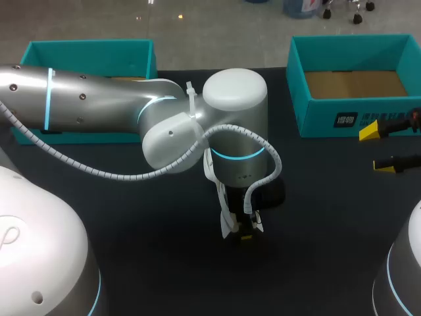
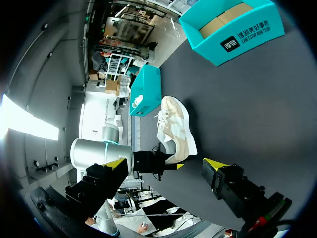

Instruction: Take the shoe out of the shoebox, open the shoe tongue, remove and reinsert the insole, then place the shoe into the shoebox

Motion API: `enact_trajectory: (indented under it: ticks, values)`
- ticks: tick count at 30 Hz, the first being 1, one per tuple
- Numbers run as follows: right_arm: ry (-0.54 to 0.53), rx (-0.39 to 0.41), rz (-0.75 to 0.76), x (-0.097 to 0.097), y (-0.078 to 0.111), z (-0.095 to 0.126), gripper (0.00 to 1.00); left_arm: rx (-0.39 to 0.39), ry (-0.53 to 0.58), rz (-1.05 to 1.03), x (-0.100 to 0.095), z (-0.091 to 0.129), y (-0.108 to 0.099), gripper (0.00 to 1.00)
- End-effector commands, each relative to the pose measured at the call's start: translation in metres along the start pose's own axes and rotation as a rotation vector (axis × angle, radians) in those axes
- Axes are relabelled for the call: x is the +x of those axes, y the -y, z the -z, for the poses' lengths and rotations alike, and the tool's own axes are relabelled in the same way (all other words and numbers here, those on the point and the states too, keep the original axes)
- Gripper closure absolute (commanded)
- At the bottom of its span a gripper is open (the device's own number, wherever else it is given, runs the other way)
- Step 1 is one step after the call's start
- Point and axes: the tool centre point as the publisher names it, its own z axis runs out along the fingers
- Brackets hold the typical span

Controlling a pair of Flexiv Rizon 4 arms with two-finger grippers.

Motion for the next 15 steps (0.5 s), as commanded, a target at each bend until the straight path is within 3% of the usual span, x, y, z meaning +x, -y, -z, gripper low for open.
enact_trajectory:
  ticks: [1,15]
  values:
    - [0.003,0.0,-0.002,0.0,0.0,0.0,0.0,-0.002,-0.045,0.006,-0.004,0.037,-0.009,1.0]
    - [0.003,0.0,-0.002,0.0,0.0,0.0,0.0,-0.077,-0.049,-0.027,0.005,0.142,-0.009,1.0]
